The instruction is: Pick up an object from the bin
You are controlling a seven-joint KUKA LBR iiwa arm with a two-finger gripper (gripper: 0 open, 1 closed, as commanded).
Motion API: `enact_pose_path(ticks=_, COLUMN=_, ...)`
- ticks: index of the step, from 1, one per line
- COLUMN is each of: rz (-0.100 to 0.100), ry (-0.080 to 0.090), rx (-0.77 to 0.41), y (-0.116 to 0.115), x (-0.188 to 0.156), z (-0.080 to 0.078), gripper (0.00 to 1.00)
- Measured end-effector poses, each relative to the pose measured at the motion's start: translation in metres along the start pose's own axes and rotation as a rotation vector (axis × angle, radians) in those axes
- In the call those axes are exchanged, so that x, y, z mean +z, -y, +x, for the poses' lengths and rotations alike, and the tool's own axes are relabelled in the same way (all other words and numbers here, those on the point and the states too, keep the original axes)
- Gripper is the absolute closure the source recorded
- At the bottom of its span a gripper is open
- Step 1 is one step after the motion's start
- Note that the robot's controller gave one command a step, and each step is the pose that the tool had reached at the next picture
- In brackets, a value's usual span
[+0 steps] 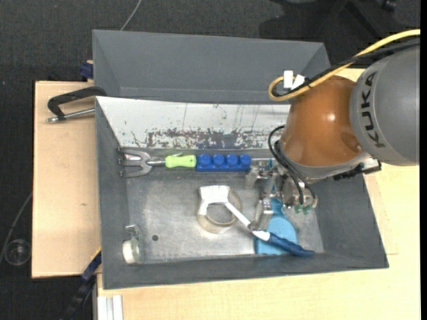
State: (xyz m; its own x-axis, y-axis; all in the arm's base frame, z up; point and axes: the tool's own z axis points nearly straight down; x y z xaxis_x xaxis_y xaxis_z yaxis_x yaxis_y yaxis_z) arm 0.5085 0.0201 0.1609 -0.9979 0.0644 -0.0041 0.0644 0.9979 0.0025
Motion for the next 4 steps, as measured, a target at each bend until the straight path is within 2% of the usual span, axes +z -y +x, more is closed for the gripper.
enact_pose_path(ticks=1, rz=0.001, ry=-0.003, rx=0.162, y=-0.034, x=0.007, z=0.008, gripper=0.0)
enact_pose_path(ticks=2, rz=-0.002, ry=0.004, rx=0.273, y=-0.039, x=0.007, z=-0.024, gripper=0.0)
enact_pose_path(ticks=3, rz=-0.003, ry=0.003, rx=0.57, y=-0.032, x=0.07, z=-0.027, gripper=0.0)
enact_pose_path(ticks=4, rz=-0.003, ry=0.006, rx=0.401, y=-0.053, x=0.09, z=-0.023, gripper=1.0)
